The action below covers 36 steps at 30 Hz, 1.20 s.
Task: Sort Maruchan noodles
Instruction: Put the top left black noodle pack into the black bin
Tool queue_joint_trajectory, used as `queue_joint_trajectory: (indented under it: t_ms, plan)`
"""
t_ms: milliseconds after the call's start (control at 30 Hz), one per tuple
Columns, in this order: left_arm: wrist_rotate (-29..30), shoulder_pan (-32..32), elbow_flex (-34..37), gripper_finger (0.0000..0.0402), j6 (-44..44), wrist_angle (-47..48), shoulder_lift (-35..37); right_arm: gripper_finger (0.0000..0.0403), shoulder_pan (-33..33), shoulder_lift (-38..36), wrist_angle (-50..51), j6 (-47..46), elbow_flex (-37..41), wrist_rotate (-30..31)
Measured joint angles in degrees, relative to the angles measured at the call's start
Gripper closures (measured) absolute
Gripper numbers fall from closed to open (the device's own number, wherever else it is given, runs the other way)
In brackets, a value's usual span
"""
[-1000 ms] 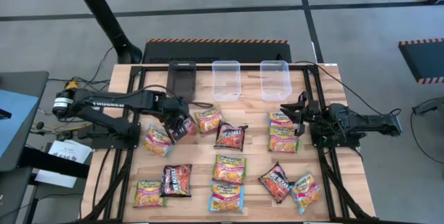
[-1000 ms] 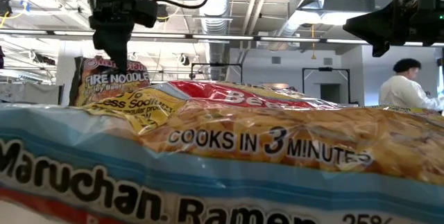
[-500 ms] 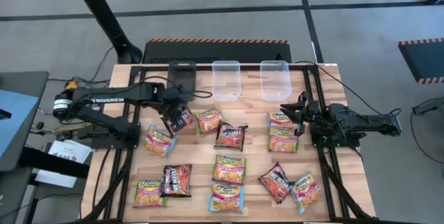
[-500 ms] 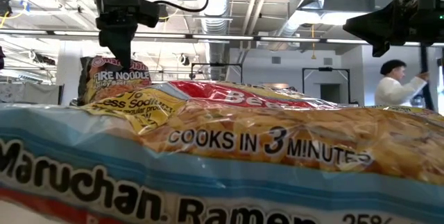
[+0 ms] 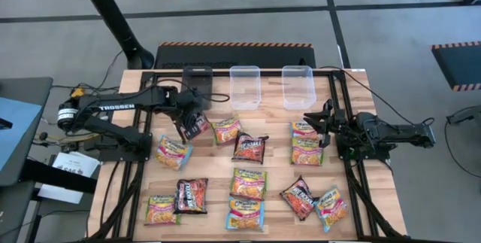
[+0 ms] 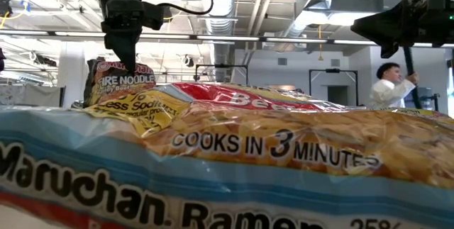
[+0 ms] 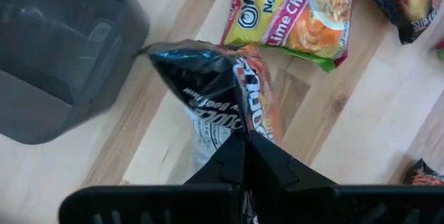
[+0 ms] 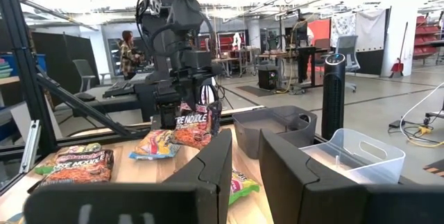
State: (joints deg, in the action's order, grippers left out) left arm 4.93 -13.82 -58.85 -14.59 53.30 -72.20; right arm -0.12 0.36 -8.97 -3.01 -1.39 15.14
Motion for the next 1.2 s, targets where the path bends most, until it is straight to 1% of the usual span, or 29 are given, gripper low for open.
queue_joint_trajectory:
  t_ms: [333,500,600,867,1067,1200]
  plan:
    - [0.0,-3.3,-0.3,0.0401,3.3,0.2,0.0,0.0303,0.0,0.0,0.0,0.0,0.0,0.0]
    - [0.1,-5.2,-3.7,0.0401,6.0,0.9,0.0,0.0303,0.0,0.0,0.0,0.0,0.0,0.0]
    - [1.3,-6.9,-6.7,0.0401,8.1,2.4,0.0,0.0303,0.0,0.0,0.0,0.0,0.0,0.0]
    - [3.4,-13.6,-12.6,0.0401,14.7,3.5,0.0,0.0303,0.0,0.0,0.0,0.0,0.0,0.0]
    - [3.5,-19.5,-13.9,0.0401,20.8,0.0,-0.2,0.0303,0.0,0.0,0.0,0.0,0.0,0.0]
    - [3.5,-23.0,-13.9,0.0401,27.6,-4.0,-1.3,0.0303,0.0,0.0,0.0,-0.1,0.0,0.0]
